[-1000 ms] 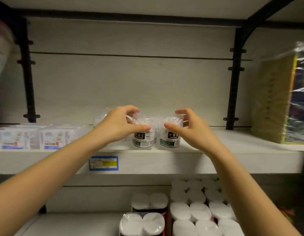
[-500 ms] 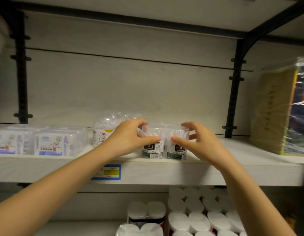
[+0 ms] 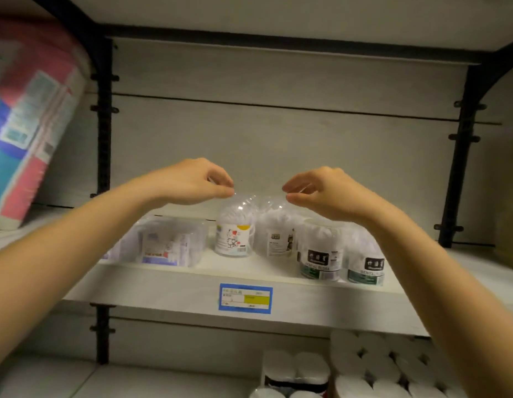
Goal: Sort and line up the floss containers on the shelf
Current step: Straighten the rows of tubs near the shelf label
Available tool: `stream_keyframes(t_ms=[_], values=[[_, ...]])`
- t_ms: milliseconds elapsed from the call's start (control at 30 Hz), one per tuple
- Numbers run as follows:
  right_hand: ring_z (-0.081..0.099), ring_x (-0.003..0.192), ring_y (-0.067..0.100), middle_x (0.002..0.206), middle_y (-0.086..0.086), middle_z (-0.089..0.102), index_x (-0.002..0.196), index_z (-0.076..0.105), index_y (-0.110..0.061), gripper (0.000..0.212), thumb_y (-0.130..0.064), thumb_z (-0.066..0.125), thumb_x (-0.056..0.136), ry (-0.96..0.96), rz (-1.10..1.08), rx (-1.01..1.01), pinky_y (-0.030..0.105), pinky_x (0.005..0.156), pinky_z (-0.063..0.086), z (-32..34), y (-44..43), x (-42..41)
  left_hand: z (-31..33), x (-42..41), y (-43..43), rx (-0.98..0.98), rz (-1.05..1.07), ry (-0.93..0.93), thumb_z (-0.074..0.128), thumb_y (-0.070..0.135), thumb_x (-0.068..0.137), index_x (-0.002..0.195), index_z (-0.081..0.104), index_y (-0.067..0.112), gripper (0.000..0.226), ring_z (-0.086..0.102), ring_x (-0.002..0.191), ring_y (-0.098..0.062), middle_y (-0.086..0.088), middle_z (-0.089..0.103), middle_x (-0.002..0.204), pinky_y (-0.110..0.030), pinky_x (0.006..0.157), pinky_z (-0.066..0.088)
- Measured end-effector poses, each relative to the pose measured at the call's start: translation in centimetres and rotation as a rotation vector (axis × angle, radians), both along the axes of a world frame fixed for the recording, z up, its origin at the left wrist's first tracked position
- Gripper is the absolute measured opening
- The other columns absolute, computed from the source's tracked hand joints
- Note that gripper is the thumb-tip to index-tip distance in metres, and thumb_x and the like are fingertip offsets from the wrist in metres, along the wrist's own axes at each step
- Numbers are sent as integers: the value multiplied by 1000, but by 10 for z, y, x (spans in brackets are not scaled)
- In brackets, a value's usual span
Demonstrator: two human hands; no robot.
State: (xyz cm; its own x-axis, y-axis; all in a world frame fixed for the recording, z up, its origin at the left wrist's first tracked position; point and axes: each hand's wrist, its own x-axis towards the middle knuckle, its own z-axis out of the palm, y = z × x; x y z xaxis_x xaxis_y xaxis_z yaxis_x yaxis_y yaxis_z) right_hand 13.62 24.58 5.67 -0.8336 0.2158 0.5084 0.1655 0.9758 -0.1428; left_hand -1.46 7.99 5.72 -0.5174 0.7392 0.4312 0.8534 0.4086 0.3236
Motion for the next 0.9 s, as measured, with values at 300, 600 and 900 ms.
stream_keyframes(t_ms=[300,600,900], values=[[45,128,24,141,4,48,137,44,-21,53,-39,56,89,-416,-240,76,36,108,33,9,0,-60,1,-34,25,-202,-177,-171,62,35,84,134,48,19,54,53,107,-17,-6,52,134,-23,83,40],[46,125,25,138,5,49,137,44,-15,61,-53,46,89,-494,-307,197,34,101,36,12,-6,-62,0,-43,35,-128,-233,-128,74,33,74,110,60,11,45,58,83,-17,-8,62,106,-22,68,50],[51,116,21,129,0,56,126,55,-23,60,-59,57,79,-411,-252,169,37,100,41,11,1,-60,1,-40,26,-115,-249,-123,76,38,69,106,62,15,46,61,84,-16,-5,65,102,-19,65,50]])
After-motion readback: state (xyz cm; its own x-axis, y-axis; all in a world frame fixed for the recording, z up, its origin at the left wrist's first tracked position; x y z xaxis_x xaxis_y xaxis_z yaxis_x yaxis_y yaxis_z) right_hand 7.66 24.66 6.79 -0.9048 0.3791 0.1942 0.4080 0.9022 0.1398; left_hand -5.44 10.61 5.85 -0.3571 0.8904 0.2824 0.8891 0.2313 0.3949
